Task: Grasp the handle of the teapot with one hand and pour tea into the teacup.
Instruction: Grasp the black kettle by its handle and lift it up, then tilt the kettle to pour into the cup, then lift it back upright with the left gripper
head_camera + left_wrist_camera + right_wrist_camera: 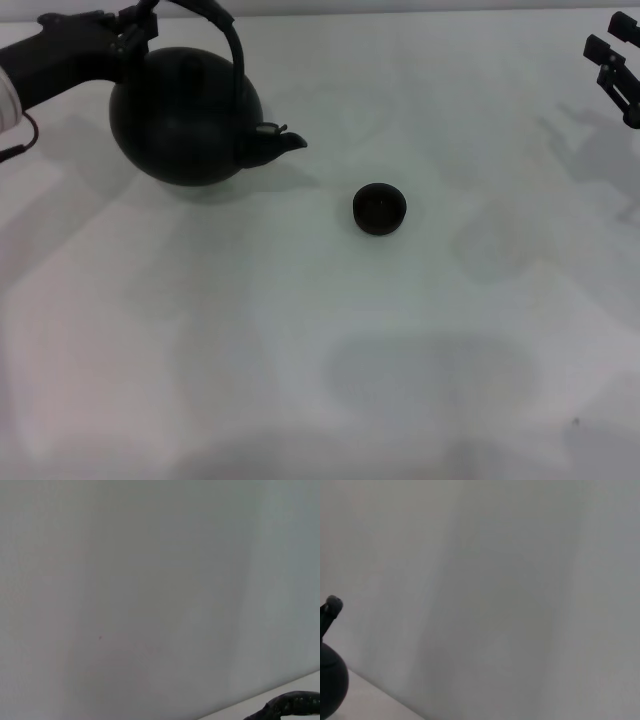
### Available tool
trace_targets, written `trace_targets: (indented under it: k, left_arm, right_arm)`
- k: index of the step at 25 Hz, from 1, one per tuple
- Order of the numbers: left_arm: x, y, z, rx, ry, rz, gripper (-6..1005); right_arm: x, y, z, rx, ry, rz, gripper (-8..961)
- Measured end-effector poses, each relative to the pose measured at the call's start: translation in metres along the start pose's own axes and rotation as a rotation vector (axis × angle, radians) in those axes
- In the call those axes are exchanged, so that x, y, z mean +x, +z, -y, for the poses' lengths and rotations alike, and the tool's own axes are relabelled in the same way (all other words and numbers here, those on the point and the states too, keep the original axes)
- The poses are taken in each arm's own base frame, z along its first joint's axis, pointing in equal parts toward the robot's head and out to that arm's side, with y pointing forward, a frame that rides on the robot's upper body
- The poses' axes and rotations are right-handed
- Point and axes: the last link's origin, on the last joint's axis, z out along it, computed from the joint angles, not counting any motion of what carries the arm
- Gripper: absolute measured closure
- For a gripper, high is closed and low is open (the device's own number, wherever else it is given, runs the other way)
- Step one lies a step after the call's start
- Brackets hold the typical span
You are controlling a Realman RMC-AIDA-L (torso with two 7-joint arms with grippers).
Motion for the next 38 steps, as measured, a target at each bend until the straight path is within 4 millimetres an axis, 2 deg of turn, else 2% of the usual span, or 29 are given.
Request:
trace_targets:
  k: [18, 23, 38]
  left_arm:
    - [0.037, 0.031, -0.017, 0.037, 0.108, 0.244, 854]
    - [0.047, 0.035, -0.024, 0.039, 0.154, 0.26, 855]
    - [0.061, 0.053, -0.053, 0.029, 0.313, 0.336, 858]
  right_arm:
    - [0.0, -0.002, 0.0, 0.012, 0.017, 0.012, 635]
    - [0.0, -0.005, 0.0, 0.02, 0.022, 0.021, 635]
    - [-0.001, -0.01, 0.004, 0.041, 0.023, 0.032, 636]
